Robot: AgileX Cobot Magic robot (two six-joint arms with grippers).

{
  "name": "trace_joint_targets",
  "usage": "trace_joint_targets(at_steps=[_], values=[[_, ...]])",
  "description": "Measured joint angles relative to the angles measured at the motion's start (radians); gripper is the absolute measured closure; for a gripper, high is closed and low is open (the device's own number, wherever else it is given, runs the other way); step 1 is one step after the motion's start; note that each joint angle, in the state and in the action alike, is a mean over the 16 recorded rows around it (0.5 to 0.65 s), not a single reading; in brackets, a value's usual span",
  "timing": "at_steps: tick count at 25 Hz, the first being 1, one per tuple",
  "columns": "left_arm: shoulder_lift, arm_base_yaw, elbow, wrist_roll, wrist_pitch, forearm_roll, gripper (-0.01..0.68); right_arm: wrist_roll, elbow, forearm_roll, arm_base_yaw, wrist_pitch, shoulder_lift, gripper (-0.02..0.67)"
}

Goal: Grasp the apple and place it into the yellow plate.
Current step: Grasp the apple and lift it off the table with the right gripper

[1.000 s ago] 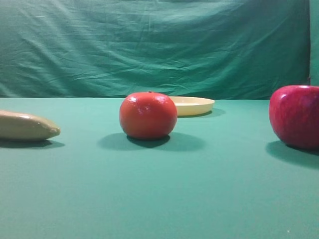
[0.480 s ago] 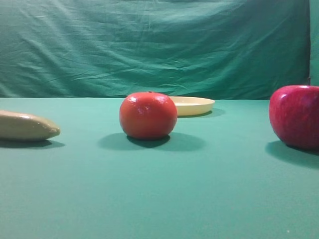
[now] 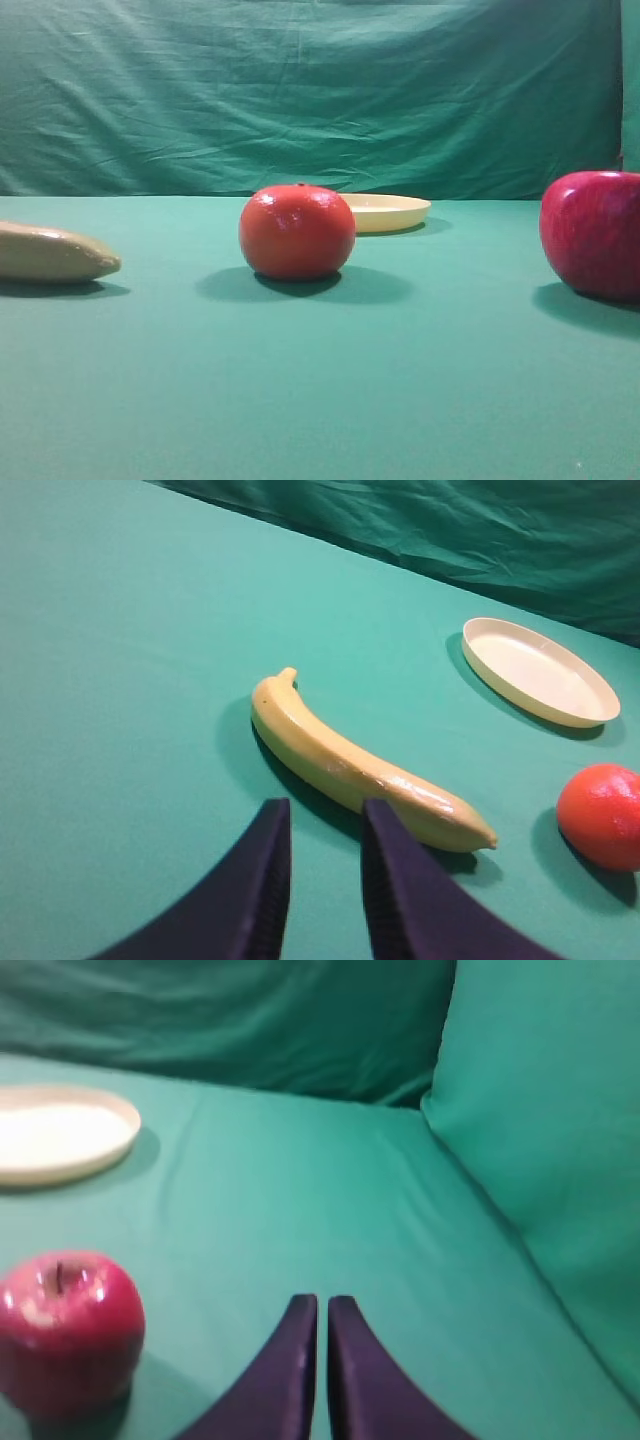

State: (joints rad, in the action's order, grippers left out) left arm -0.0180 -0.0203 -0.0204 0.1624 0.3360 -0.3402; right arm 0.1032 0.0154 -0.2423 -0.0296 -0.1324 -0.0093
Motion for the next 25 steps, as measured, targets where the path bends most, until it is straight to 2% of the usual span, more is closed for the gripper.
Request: trace_joint_targets(at_steps=[7,18,25], values=[[0.000,0.000,0.000,0.000,0.000,0.000,0.516,0.011,-0.088,-0.059,0.000,-0.094,0.070,0.649],[0.000,0.000,0.000,0.000,0.000,0.000,0.516,0.295,-0.328,-0.212,0.021,-0.399,0.383,0.649],[0.000,0.000,0.000,0.000,0.000,0.000,0.516,0.430,-0.397,-0.351,0.053,-0.418,0.565,0.649]])
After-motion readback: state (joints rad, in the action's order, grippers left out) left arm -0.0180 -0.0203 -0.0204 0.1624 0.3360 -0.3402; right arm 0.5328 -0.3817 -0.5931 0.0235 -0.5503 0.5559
